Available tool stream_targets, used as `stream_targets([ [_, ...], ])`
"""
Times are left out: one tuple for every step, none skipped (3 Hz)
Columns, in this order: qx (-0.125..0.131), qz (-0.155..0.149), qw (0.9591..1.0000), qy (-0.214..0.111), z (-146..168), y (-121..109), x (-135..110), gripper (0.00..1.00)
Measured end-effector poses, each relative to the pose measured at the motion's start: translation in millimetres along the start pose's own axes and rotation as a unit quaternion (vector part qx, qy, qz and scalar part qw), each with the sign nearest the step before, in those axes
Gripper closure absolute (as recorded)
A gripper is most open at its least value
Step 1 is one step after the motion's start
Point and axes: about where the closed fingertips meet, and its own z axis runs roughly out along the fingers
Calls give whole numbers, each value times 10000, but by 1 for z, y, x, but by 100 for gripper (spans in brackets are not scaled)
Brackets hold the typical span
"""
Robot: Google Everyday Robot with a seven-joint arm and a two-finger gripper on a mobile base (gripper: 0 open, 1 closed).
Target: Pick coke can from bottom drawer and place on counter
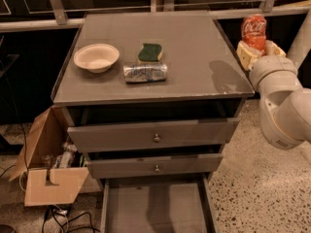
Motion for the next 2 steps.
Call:
stream_targets([
  [-263, -217, 9992, 184, -2, 2, 0, 100],
  [-719, -408, 9953, 497, -5, 18, 8, 100],
])
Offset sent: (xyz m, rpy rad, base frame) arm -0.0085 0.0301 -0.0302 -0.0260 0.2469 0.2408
